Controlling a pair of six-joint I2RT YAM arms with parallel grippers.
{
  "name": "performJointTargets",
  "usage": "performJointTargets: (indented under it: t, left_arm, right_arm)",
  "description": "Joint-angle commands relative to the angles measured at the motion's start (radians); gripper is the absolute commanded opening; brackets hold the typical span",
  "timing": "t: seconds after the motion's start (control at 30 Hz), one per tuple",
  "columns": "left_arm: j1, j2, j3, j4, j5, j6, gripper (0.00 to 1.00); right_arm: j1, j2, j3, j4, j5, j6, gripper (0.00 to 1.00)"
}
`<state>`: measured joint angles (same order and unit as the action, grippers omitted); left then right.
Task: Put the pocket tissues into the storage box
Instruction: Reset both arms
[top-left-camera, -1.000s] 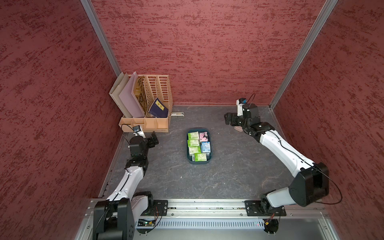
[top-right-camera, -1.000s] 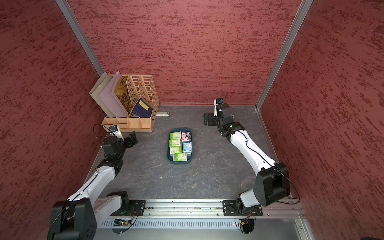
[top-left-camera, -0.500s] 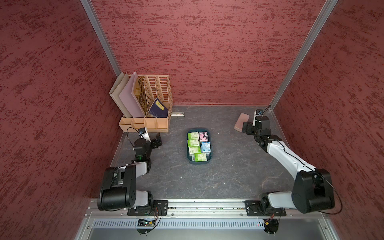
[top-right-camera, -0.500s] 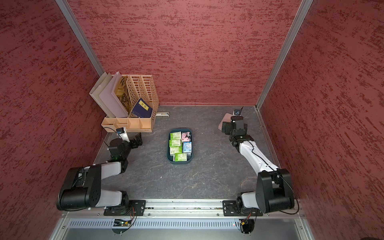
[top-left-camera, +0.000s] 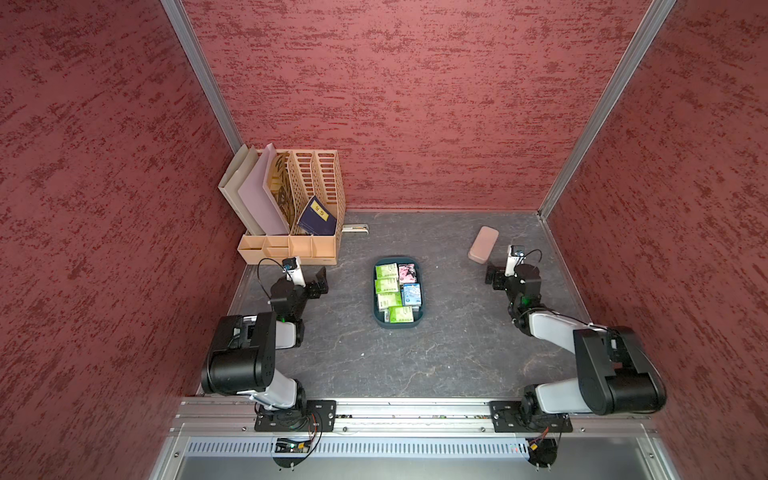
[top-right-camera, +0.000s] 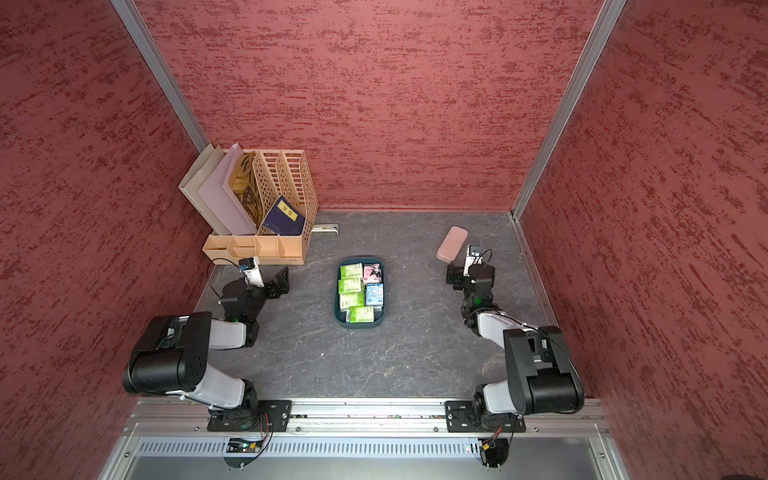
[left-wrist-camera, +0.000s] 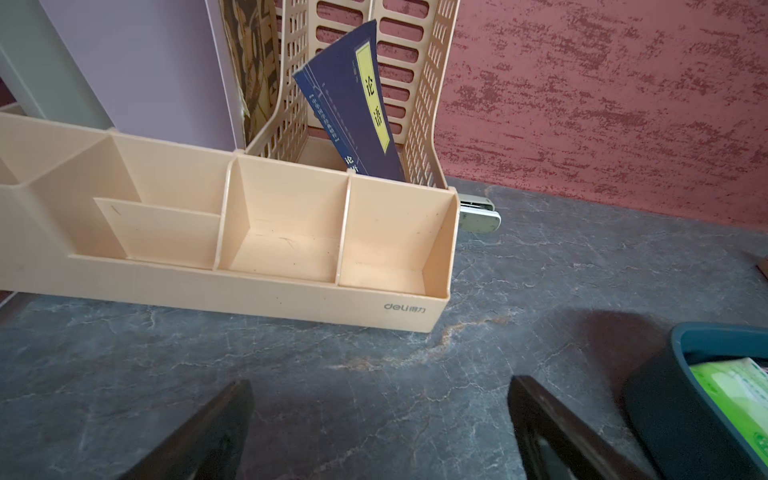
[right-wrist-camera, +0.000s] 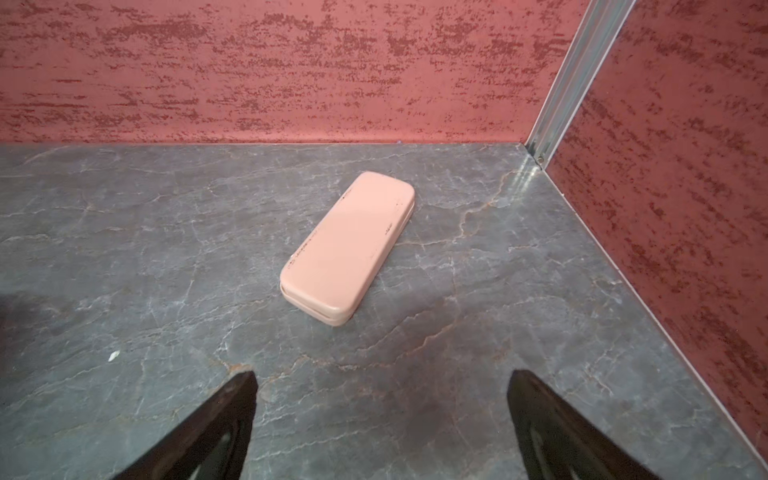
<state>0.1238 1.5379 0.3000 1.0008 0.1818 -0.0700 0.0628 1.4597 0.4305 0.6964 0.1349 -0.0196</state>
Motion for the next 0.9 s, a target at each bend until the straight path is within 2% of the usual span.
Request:
performJointTargets:
  t: [0.0,0.17,0.53,0.7,0.77,0.87]
  left_arm:
    - [0.005,-0.006,-0.001,0.044,0.013,0.016,1.0]
    - [-0.005,-0.002,0.016,0.023,-0.004,0.022,1.0]
    - [-0.032,-0.003,0.056,-0.056,-0.014,0.055,1.0]
    - [-0.038,-0.002,0.075,-0.092,0.019,0.078,1.0]
    - [-0.066,-0.003,0.079,-0.102,-0.036,0.091,1.0]
    - [-0.075,-0.003,0.077,-0.098,-0.055,0.096,1.0]
  right_arm:
    - [-0.005,0.098,-0.094,0.338,-0.05,-0.021,0.98]
    - [-0.006,0.09,-0.068,0.27,-0.039,-0.014,0.98]
    - [-0.007,0.09,-0.062,0.258,-0.028,-0.009,0.99]
    - [-0.007,0.092,-0.061,0.258,-0.029,-0.008,0.99]
    - [-0.007,0.091,-0.06,0.258,-0.029,-0.009,0.99]
    - [-0.007,0.093,-0.061,0.258,-0.029,-0.009,0.99]
